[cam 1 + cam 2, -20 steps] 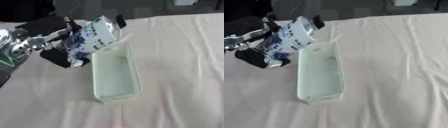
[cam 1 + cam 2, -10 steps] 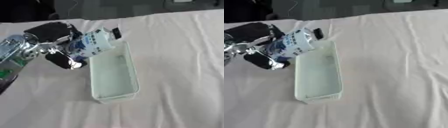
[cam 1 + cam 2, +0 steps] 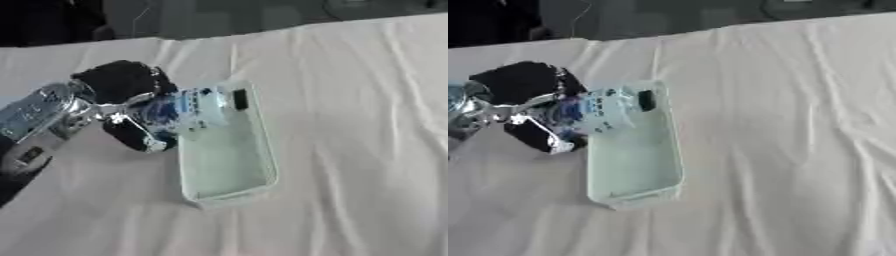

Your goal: Pick up objects on the table and place them in the box.

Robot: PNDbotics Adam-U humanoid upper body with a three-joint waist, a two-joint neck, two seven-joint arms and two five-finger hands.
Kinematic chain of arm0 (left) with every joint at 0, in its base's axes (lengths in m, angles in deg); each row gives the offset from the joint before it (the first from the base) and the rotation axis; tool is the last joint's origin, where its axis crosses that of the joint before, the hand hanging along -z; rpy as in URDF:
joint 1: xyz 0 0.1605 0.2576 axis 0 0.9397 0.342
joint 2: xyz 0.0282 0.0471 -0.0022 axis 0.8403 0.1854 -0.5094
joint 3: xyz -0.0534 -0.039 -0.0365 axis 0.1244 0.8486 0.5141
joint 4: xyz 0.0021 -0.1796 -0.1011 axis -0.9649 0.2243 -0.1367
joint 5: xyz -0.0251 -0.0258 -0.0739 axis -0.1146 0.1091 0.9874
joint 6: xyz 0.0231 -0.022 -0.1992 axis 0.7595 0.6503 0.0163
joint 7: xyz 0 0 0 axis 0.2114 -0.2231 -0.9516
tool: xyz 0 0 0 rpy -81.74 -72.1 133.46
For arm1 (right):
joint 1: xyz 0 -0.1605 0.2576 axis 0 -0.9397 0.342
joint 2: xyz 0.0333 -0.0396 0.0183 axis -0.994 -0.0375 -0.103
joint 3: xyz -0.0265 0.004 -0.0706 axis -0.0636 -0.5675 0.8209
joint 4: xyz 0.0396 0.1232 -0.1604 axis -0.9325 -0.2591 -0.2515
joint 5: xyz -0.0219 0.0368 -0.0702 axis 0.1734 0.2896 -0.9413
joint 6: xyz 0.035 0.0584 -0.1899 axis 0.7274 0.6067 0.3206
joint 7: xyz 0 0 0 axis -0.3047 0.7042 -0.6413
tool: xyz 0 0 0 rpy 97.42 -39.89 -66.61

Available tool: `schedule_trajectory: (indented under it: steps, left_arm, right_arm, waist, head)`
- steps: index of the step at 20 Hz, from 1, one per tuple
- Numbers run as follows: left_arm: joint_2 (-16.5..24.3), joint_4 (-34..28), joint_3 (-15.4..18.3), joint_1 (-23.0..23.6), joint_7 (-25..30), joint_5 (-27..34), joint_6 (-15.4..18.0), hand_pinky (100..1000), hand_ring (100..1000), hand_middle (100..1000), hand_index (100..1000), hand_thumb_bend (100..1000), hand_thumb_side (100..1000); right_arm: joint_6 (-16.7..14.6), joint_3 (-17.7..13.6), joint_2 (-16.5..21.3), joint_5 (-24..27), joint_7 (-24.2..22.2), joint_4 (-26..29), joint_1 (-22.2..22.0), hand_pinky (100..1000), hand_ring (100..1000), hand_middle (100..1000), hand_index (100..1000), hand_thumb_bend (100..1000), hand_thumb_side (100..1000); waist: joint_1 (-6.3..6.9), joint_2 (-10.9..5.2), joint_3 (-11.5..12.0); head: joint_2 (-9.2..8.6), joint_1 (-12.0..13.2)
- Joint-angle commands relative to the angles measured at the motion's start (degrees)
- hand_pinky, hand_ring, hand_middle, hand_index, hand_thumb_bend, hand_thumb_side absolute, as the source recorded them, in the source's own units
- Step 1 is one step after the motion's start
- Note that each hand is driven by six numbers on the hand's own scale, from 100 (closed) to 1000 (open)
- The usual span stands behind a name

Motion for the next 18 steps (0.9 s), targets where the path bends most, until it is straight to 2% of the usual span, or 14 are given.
schedule_trajectory:
  steps: [1, 3, 6, 13, 15, 16, 17, 18]
  left_arm:
    - [1.53, -1.21, 0.02, -0.93, -5.84, -4.62, 8.46, 100, 100, 100, 144, 100, 505]
    - [1.71, -1.30, -0.08, -1.02, -10.45, -8.95, 13.11, 100, 100, 100, 140, 100, 506]
    - [1.93, -0.72, -0.29, -1.24, -15.88, -15.18, 17.06, 100, 100, 100, 131, 100, 507]
    - [2.87, 0.81, -0.58, -1.91, -22.59, -25.57, 19.51, 100, 100, 100, 127, 100, 510]
    - [3.07, 1.45, -0.53, -1.88, -23.44, -27.87, 19.45, 100, 100, 123, 157, 100, 518]
    - [3.07, 1.83, -0.53, -1.85, -23.63, -28.98, 19.28, 100, 125, 181, 182, 100, 522]
    - [3.06, 2.32, -0.48, -1.87, -23.55, -30.07, 18.89, 145, 314, 333, 301, 100, 599]
    - [3.02, 2.66, -0.51, -1.90, -23.51, -30.92, 18.57, 305, 467, 457, 425, 100, 629]
  right_arm:
    - [0.07, -0.51, 1.30, 0.07, 0.42, 0.75, 1.05, 170, 317, 404, 530, 100, 1000]
    - [0.07, -0.52, 1.36, 0.10, 0.49, 0.75, 1.03, 170, 317, 404, 530, 100, 1000]
    - [0.06, -0.49, 1.44, 0.08, 0.46, 0.75, 0.94, 170, 317, 402, 529, 100, 1000]
    - [0.00, -0.44, 1.74, 0.24, 0.46, 0.75, 0.80, 171, 317, 402, 529, 100, 1000]
    - [-0.02, -0.45, 1.83, 0.35, 0.50, 0.75, 0.84, 172, 317, 402, 528, 100, 1000]
    - [-0.03, -0.45, 1.86, 0.41, 0.52, 0.75, 0.86, 172, 317, 402, 528, 100, 1000]
    - [-0.04, -0.46, 1.90, 0.47, 0.55, 0.75, 0.86, 172, 317, 402, 528, 100, 1000]
    - [-0.03, -0.46, 1.92, 0.51, 0.56, 0.75, 0.86, 172, 317, 402, 528, 100, 1000]
  waist:
    - [0.01, -0.65, -0.02]
    - [0.05, -0.71, 0.02]
    - [0.11, -0.80, 0.12]
    - [0.40, -1.05, 0.34]
    - [0.50, -1.14, 0.31]
    - [0.53, -1.17, 0.30]
    - [0.57, -1.21, 0.30]
    - [0.58, -1.23, 0.31]
  head:
    - [-0.04, 0.31]
    - [-0.04, 0.19]
    - [-0.04, 0.19]
    - [-0.04, 0.40]
    - [-0.04, 0.51]
    - [-0.04, 0.56]
    - [-0.04, 0.63]
    - [-0.04, 0.65]
